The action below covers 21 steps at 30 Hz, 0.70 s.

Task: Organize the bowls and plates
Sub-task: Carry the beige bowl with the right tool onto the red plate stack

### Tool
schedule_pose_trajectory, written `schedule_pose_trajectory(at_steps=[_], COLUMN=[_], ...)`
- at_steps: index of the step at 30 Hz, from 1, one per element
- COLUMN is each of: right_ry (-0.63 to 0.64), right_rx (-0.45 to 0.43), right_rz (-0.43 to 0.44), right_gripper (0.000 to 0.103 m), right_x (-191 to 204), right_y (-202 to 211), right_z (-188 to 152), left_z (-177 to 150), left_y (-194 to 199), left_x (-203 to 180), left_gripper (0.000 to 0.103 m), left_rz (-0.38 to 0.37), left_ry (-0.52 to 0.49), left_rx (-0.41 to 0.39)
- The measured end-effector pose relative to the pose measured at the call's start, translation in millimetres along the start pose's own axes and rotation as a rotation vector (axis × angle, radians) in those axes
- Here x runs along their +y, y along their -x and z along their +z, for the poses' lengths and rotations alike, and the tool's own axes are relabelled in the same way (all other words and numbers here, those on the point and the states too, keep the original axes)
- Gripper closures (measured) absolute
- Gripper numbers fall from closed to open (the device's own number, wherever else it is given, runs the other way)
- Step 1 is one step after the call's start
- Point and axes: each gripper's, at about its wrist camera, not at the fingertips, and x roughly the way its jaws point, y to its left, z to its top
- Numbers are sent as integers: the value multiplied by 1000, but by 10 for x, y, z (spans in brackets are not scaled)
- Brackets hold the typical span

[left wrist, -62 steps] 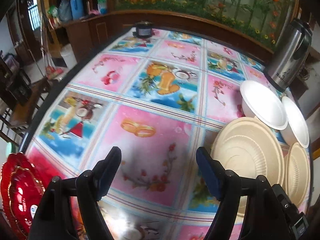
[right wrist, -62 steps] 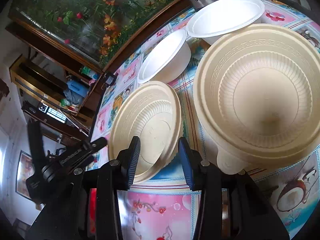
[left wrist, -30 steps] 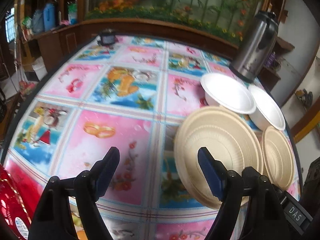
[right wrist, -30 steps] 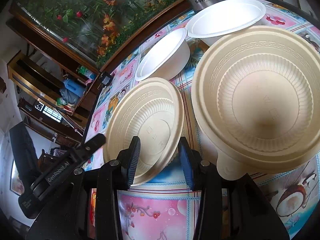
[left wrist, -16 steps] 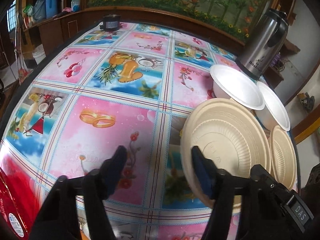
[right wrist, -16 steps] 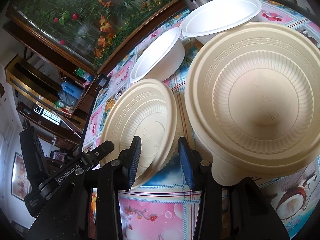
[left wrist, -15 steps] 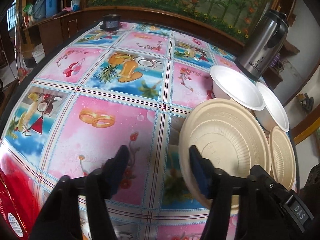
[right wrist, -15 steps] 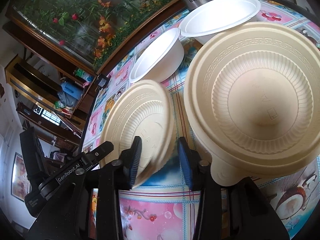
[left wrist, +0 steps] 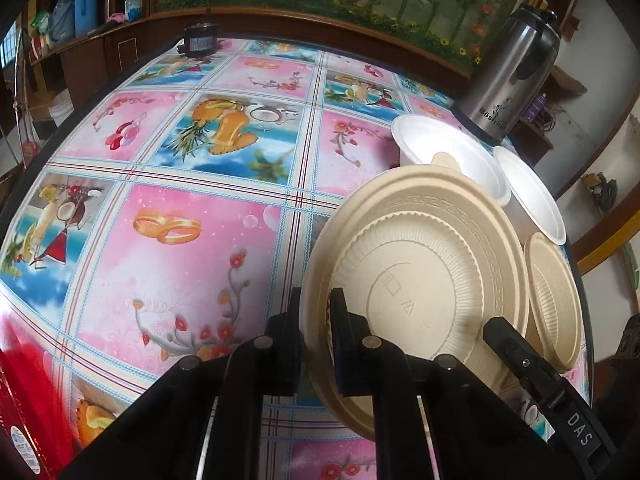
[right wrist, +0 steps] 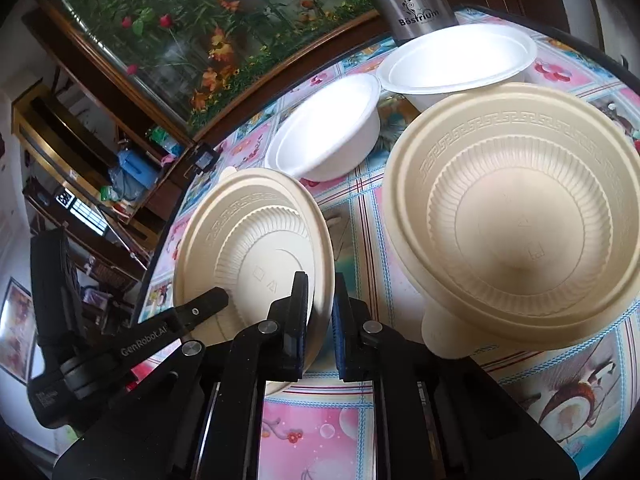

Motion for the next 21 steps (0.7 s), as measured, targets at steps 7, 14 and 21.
schedule_pose_trajectory(at_steps=[7, 14, 21], right_ry=[-31, -28, 8], right_rx=[1, -1, 26], right_rz=[23, 74, 136], right_gripper=[93, 93, 93], right_x=[-34, 81, 390], right_y=[89, 284, 481], right_z=[-28, -240, -475], left_z=[-94, -327, -582], left_y=[142, 503, 1015], left_x=[-33, -10, 265], left_gripper=[92, 92, 91], left_rz=[12, 69, 99], left_ry=[-9, -31, -7], left_rx=[8, -41, -104])
